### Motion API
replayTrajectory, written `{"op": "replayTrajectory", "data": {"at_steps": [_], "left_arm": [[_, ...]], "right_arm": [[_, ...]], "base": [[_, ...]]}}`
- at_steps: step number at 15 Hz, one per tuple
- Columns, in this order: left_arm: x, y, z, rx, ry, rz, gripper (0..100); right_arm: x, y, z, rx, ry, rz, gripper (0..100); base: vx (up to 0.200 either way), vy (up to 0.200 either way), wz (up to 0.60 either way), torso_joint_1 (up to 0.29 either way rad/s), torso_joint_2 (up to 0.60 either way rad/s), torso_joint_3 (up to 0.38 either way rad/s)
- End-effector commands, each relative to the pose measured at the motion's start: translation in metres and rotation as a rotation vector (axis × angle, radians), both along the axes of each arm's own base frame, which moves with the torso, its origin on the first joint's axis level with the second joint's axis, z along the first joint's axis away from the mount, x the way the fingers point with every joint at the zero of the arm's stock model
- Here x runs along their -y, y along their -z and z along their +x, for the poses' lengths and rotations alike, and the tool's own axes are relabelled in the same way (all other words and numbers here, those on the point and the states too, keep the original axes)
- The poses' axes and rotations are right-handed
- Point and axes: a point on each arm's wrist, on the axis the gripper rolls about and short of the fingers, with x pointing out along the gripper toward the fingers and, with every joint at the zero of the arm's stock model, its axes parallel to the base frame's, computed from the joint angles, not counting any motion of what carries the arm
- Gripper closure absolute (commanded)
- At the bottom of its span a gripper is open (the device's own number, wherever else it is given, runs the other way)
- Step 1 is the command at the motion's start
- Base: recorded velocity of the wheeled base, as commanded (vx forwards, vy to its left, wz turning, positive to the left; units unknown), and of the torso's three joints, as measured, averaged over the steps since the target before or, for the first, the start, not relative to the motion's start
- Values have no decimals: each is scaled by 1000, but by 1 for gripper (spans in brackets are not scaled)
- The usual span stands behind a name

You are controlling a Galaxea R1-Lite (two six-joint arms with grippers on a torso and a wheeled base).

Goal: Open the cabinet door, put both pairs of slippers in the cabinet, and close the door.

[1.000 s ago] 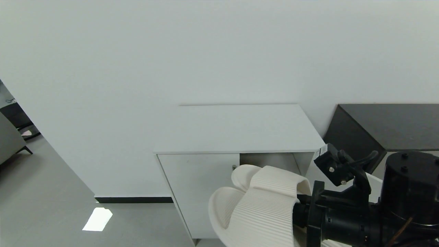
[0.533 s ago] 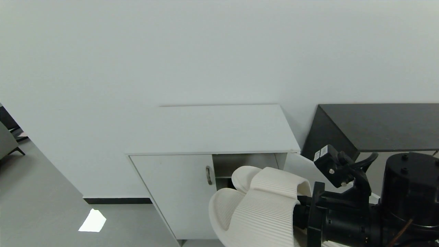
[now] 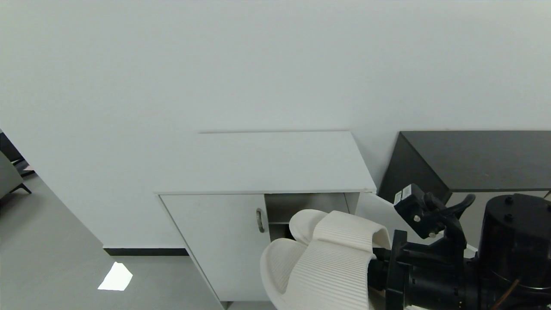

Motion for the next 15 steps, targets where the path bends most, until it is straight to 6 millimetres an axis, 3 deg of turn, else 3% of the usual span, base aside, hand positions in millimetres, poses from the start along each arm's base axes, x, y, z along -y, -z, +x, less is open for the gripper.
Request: {"op": "replayTrajectory", "data": {"at_steps": [1,15], "left_arm": [[0,0,0,1,1,-1,100],[0,0,0,1,0,-1,100]], "right_arm": [[-1,1,0,-2,-1,-3,100],[1,4,-2,-11,-31,-9,100]], "base": [[0,0,0,-159,330,173],[0,0,0,-223,481,260]]}}
